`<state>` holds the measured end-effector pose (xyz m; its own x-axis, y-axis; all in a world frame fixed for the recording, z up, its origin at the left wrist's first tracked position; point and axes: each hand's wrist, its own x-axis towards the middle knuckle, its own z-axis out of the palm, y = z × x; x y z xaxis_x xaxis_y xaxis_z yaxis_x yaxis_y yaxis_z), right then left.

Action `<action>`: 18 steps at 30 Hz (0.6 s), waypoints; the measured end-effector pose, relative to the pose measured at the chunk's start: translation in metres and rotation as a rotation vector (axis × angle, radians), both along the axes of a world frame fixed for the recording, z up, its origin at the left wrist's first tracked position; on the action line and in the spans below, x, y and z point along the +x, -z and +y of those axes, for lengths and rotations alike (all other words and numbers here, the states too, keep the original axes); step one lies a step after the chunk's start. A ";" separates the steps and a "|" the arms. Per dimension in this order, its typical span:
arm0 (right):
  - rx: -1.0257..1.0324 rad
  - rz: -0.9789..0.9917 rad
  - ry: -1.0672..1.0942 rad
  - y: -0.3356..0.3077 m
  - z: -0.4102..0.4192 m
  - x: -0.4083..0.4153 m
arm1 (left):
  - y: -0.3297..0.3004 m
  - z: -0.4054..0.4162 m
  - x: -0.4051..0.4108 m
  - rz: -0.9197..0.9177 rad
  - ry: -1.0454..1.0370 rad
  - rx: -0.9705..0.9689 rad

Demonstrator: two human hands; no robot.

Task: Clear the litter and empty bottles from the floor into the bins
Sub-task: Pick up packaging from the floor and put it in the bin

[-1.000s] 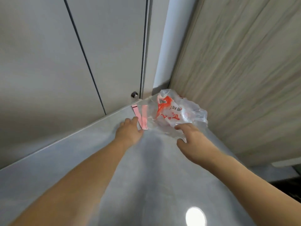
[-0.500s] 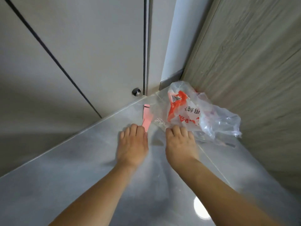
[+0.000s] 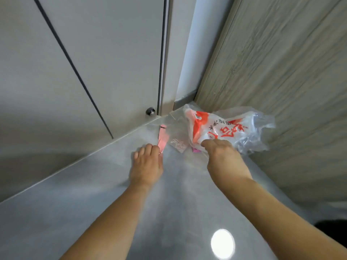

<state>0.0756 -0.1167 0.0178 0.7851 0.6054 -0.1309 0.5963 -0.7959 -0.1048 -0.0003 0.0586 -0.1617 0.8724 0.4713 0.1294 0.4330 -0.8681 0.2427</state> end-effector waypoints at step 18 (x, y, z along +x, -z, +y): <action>0.361 -0.309 0.200 -0.185 -0.148 -0.042 | -0.220 -0.097 -0.023 -0.596 0.131 -0.694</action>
<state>0.0332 -0.2651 0.2029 0.8591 0.4033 0.3151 0.4827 -0.8430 -0.2372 -0.0232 -0.0383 0.0584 0.8044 0.5130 0.2998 -0.0221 -0.4784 0.8779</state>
